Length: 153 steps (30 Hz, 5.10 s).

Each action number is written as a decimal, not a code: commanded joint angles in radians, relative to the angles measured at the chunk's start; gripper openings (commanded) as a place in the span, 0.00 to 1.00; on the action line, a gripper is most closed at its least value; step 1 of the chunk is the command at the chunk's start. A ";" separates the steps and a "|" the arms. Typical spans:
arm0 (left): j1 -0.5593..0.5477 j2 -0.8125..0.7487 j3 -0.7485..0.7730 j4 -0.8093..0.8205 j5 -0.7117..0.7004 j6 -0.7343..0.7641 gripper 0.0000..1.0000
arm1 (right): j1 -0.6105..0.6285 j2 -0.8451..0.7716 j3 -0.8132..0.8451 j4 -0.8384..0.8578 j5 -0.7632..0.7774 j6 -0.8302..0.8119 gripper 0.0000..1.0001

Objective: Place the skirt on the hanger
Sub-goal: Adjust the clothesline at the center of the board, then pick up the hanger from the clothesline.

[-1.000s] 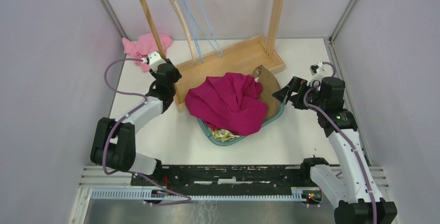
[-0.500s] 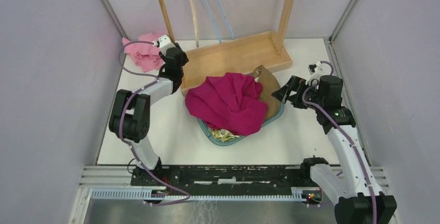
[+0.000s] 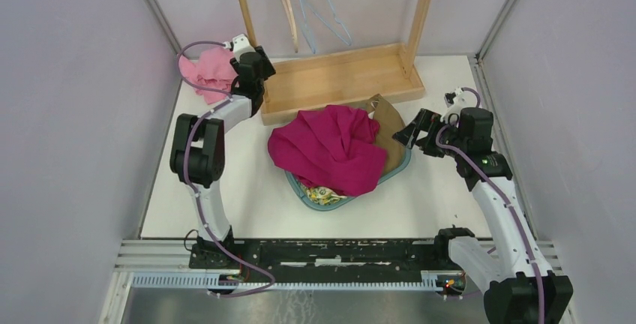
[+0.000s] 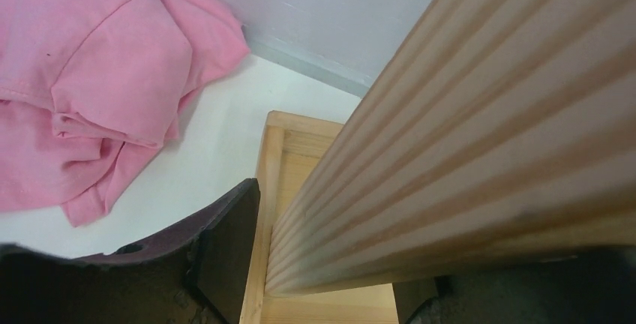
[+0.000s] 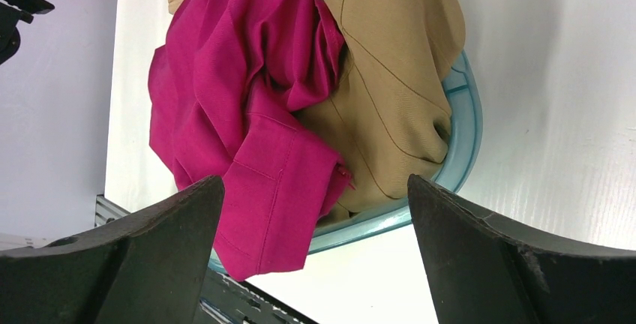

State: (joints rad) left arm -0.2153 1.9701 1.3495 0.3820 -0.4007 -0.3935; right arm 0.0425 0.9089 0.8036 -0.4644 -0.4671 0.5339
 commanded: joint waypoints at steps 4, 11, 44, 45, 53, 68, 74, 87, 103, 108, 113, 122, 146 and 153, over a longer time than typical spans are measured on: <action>0.011 -0.063 0.066 -0.140 0.016 0.045 0.88 | -0.004 0.020 0.063 0.044 0.002 0.000 0.99; 0.011 -0.276 -0.077 -0.248 0.026 -0.048 0.99 | 0.004 0.038 0.105 0.047 -0.004 0.013 0.99; -0.259 -0.962 -0.623 -0.476 0.129 -0.176 0.99 | 0.549 0.210 0.106 -0.110 0.462 -0.091 0.86; -0.260 -0.969 -0.617 -0.489 0.123 -0.169 0.99 | 0.549 0.208 0.121 -0.099 0.464 -0.092 0.87; -0.259 -0.929 -0.608 -0.482 0.147 -0.178 0.99 | 0.544 0.401 0.531 -0.069 0.511 -0.195 0.87; -0.259 -0.995 -0.716 -0.392 0.226 -0.239 0.99 | 0.431 0.816 0.895 0.224 0.423 -0.204 0.80; -0.258 -0.994 -0.731 -0.384 0.228 -0.240 0.99 | 0.431 0.878 0.972 0.310 0.475 -0.245 0.77; -0.258 -0.995 -0.728 -0.387 0.219 -0.223 0.99 | 0.431 0.865 1.033 0.364 0.541 -0.314 0.75; -0.257 -0.978 -0.698 -0.420 0.224 -0.211 0.99 | 0.426 1.025 1.358 0.275 0.450 -0.488 0.84; -0.257 -0.981 -0.688 -0.423 0.227 -0.211 0.99 | 0.425 1.128 1.495 0.220 0.389 -0.464 0.83; -0.258 -0.979 -0.688 -0.425 0.228 -0.212 0.99 | 0.425 1.177 1.530 0.240 0.406 -0.438 0.67; -0.259 -0.974 -0.690 -0.429 0.222 -0.209 0.99 | 0.426 1.170 1.520 0.271 0.417 -0.427 0.03; -0.257 -0.965 -0.587 -0.401 0.416 -0.206 0.99 | 0.428 0.683 1.156 0.171 0.608 -0.550 0.01; -0.259 -0.972 -0.573 -0.256 0.662 -0.263 0.99 | 0.428 0.456 0.940 0.070 0.611 -0.533 0.01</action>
State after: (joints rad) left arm -0.4690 1.0069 0.7433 -0.0051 0.0750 -0.6079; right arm 0.4747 1.4807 1.8156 -0.3325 0.1341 0.0021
